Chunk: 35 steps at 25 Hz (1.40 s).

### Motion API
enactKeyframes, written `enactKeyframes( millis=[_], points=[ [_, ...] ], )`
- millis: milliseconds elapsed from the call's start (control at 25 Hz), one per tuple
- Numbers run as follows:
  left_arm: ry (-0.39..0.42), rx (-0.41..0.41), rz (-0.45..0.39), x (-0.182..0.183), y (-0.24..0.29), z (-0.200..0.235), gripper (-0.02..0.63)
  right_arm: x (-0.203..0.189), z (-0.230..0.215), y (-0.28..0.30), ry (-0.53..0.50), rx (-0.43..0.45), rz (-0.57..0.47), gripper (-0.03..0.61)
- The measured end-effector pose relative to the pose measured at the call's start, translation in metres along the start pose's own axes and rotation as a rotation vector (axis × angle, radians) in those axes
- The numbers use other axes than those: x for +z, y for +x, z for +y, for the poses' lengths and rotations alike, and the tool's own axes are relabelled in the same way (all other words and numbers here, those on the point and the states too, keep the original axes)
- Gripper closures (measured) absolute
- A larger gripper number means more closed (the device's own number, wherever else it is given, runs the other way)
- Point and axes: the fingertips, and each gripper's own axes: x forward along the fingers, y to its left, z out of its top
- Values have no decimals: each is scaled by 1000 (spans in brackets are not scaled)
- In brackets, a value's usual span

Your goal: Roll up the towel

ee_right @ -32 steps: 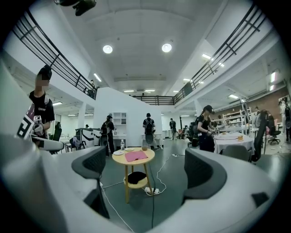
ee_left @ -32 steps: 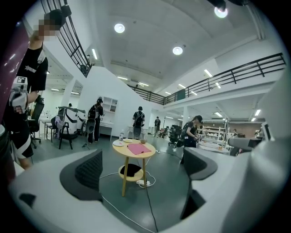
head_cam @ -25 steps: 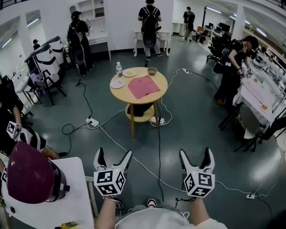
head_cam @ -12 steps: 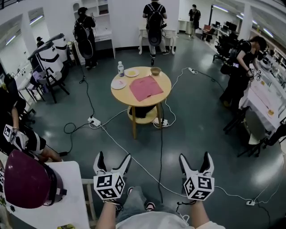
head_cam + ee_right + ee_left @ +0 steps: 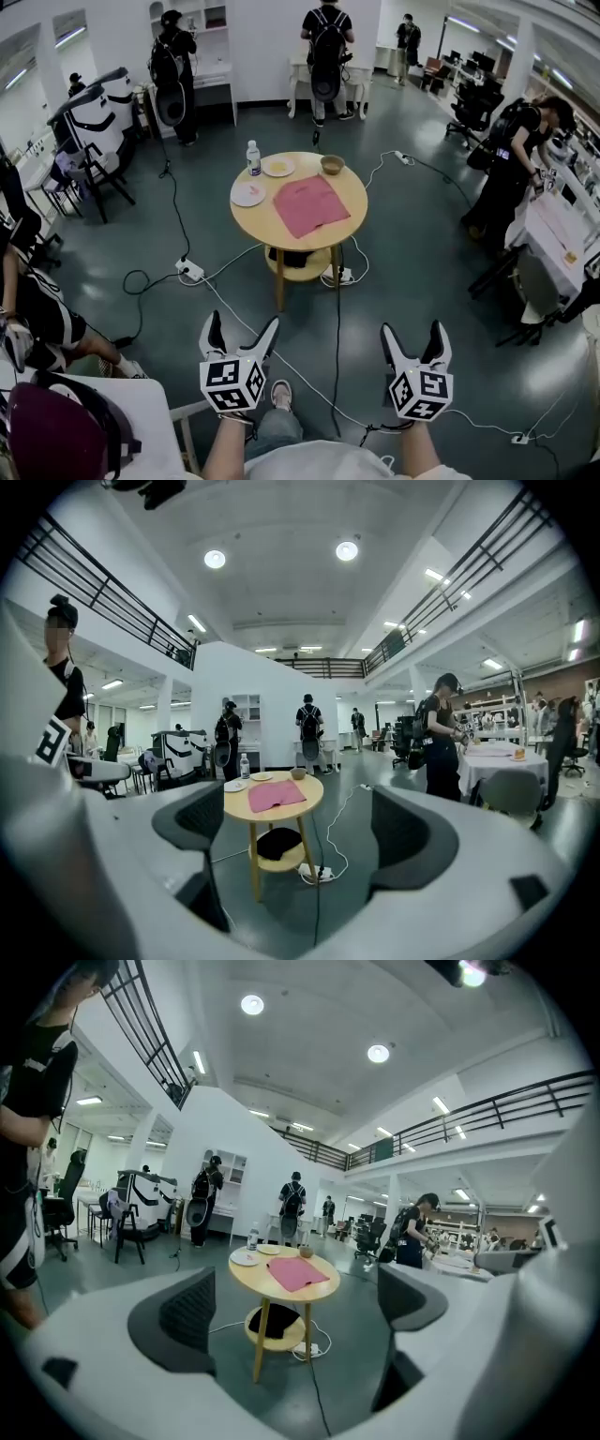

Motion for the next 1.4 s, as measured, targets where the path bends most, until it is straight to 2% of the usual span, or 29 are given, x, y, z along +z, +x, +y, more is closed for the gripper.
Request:
enactKeyframes(
  millis=[440,720,960,1160,1400],
  points=[
    [2,-74,-26,59,129,62,69,48,38,118,-21,-64,-23,84],
    [24,-105,0,64,186,84,69,54,49,166,1,-83,-25,89],
    [49,-122,35,62,219,86,69,47,38,196,27,-116,-2,95],
    [66,-115,63,60,244,90,69,39,29,231,56,-119,23,109],
    [59,-54,51,70,293,100,69,51,18,307,63,-72,10,109]
  ],
)
